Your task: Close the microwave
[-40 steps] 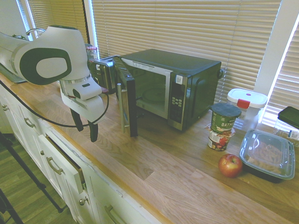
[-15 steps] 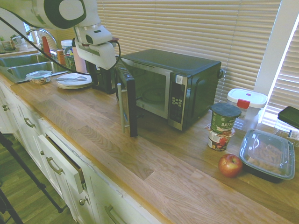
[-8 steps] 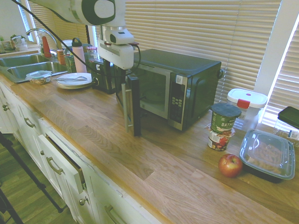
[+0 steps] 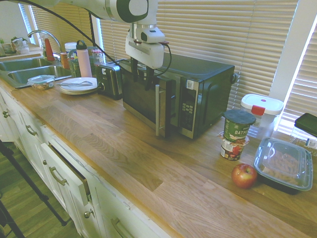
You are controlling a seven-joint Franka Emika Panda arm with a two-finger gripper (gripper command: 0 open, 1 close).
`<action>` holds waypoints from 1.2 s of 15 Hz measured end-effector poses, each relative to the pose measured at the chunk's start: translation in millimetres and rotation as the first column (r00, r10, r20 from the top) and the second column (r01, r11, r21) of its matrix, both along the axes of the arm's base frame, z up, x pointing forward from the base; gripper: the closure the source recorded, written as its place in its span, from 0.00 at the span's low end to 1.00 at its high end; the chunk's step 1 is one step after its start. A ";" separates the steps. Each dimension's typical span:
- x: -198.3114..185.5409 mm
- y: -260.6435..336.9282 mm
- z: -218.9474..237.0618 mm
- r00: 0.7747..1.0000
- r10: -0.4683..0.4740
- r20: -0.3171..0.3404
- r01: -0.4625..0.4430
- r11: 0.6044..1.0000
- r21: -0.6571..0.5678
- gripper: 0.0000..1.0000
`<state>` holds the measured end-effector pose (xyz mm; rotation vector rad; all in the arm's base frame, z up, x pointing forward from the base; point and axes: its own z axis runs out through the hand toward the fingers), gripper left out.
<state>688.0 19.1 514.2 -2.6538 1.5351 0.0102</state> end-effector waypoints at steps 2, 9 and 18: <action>16.9 -0.4 -7.0 1.000 0.008 -0.005 -0.008 1.000 -0.003 0.00; 25.5 -4.1 13.8 0.999 0.046 0.017 -0.046 0.999 -0.007 0.00; -12.7 6.9 -38.1 0.954 0.267 -0.134 -0.259 0.963 0.073 0.00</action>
